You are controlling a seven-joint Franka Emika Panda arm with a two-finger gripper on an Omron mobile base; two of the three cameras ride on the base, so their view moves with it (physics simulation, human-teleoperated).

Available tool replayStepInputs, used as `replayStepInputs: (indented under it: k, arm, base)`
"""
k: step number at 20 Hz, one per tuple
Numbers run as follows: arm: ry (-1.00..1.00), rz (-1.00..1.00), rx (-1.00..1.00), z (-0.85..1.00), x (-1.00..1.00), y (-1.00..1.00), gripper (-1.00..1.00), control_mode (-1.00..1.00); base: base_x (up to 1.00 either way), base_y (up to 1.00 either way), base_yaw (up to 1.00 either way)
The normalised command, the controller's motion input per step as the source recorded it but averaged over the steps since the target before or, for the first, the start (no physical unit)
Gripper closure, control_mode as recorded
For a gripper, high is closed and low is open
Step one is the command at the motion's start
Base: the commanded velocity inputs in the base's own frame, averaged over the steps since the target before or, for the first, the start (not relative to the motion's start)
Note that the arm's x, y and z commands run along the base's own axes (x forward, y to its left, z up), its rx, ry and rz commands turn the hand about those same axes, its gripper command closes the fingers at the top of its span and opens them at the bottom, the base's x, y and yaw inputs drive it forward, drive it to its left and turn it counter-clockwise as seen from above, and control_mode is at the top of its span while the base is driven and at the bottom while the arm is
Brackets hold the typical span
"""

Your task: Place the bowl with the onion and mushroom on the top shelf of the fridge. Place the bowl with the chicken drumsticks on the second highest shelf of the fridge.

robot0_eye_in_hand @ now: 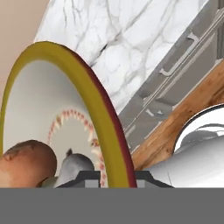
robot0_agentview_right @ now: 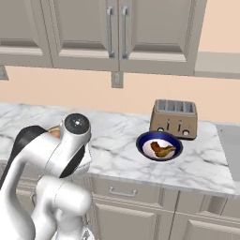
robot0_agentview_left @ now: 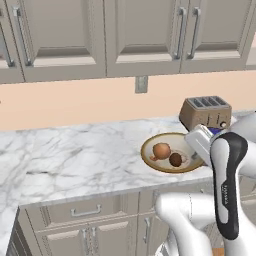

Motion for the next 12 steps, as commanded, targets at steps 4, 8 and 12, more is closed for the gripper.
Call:
replayStepInputs:
  k: [4, 8, 12]
  arm:
    - [0.0, 0.0, 0.0, 0.0, 0.0, 0.0, 1.0, 1.0]
    - [0.0, 0.0, 0.0, 0.0, 0.0, 0.0, 1.0, 1.0]
    - [0.0, 0.0, 0.0, 0.0, 0.0, 0.0, 1.0, 1.0]
  base:
    - [-0.64, -0.19, -0.01]
    - [-0.39, -0.33, -0.24]
    - [-0.23, -0.45, -0.51]
